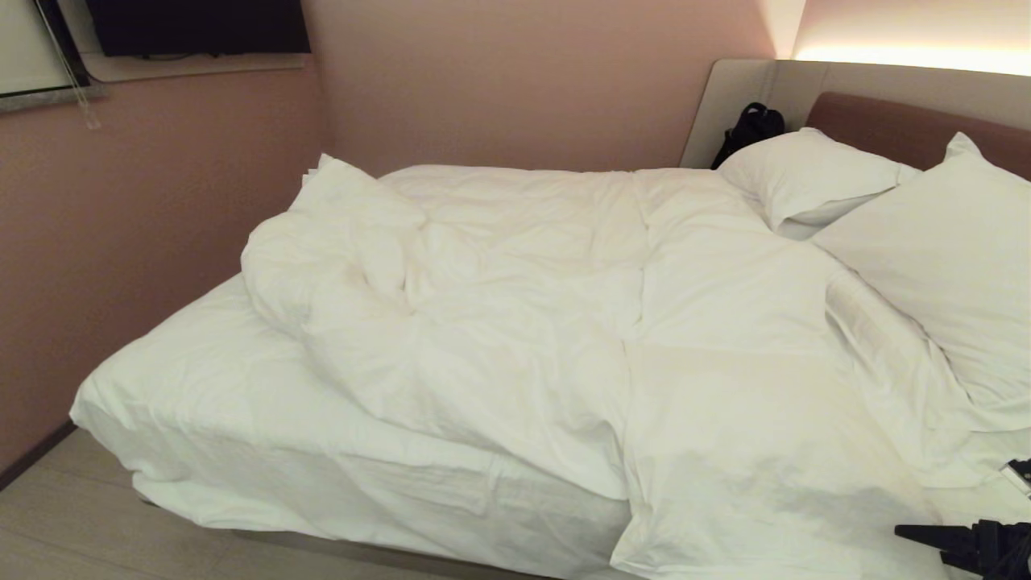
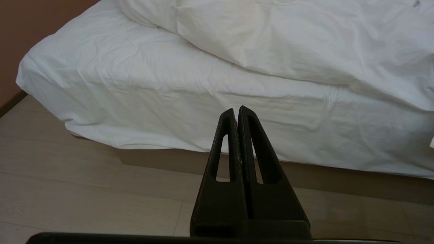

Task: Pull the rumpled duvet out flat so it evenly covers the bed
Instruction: Flatten the corners of the folded blanket

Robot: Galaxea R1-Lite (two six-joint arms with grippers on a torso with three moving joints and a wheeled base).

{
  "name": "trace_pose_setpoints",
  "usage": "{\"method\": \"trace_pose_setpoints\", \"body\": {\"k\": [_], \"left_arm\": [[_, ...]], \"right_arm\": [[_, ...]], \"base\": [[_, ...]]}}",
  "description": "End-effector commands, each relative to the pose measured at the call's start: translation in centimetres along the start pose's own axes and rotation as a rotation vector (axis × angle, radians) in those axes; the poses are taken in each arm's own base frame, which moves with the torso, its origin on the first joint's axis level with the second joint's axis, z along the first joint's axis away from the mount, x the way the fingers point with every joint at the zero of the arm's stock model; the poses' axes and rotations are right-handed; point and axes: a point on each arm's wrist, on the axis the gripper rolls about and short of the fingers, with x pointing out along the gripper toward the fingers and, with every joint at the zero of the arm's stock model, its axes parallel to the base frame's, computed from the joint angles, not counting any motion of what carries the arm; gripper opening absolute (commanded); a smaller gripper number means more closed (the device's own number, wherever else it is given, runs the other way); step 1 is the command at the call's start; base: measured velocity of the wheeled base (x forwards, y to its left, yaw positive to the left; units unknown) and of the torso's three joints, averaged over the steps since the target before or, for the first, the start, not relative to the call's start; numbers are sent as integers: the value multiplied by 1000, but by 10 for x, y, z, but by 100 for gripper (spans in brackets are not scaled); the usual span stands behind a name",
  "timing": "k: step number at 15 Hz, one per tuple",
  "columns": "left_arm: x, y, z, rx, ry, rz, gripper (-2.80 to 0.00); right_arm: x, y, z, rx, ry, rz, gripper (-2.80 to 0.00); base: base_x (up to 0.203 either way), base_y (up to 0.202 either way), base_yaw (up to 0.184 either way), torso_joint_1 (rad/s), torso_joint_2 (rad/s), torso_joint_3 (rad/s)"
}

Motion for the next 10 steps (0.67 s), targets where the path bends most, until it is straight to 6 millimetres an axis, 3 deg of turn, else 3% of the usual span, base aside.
{"method": "trace_pose_setpoints", "body": {"k": [1, 10], "left_arm": [[0, 0, 0, 0, 0, 0, -280], [0, 0, 0, 0, 0, 0, -280]], "right_arm": [[1, 1, 1, -12, 12, -25, 0], [0, -5, 26, -86, -26, -93, 0]], "base": [[0, 0, 0, 0, 0, 0], [0, 0, 0, 0, 0, 0]]}}
